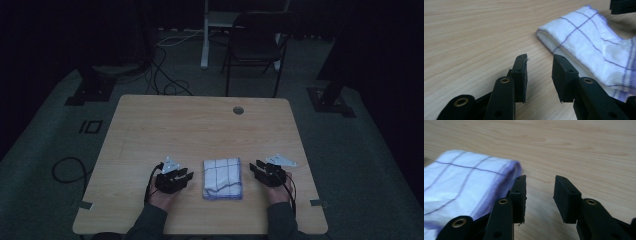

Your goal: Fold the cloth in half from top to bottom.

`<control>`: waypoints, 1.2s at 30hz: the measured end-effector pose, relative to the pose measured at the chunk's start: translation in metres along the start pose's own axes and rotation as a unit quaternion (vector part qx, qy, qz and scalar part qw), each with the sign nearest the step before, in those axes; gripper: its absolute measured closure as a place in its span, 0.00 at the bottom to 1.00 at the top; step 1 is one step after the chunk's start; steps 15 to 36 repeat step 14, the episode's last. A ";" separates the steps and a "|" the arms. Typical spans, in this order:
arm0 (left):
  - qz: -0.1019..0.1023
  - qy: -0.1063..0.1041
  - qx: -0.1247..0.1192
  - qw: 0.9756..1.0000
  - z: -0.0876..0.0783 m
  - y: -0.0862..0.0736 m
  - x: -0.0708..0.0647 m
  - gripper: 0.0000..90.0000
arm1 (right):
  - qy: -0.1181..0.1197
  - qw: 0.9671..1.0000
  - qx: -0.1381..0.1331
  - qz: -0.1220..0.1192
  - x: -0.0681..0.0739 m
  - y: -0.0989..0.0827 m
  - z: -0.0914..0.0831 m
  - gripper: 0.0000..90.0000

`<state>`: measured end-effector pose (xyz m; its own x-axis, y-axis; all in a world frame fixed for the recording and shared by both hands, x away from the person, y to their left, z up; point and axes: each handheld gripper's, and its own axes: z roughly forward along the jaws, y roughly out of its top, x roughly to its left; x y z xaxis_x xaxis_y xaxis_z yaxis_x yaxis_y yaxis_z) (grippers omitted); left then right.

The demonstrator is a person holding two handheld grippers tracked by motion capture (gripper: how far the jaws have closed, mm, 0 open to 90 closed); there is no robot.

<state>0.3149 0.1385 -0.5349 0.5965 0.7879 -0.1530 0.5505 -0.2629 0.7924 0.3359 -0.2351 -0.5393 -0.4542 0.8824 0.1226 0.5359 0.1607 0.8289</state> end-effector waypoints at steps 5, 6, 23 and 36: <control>-0.002 0.018 -0.002 1.000 -0.003 -0.002 0.005 0.70 | -0.007 1.000 0.000 0.003 -0.001 0.000 0.000 0.67; -0.003 0.019 0.000 1.000 -0.003 -0.003 0.006 0.69 | -0.008 1.000 0.002 0.003 -0.001 0.000 0.000 0.67; -0.006 0.032 0.006 0.999 -0.004 -0.004 0.009 0.68 | -0.014 1.000 0.003 0.015 -0.007 -0.001 0.000 0.67; -0.006 0.032 0.006 0.999 -0.004 -0.004 0.009 0.68 | -0.014 1.000 0.003 0.015 -0.007 -0.001 0.000 0.67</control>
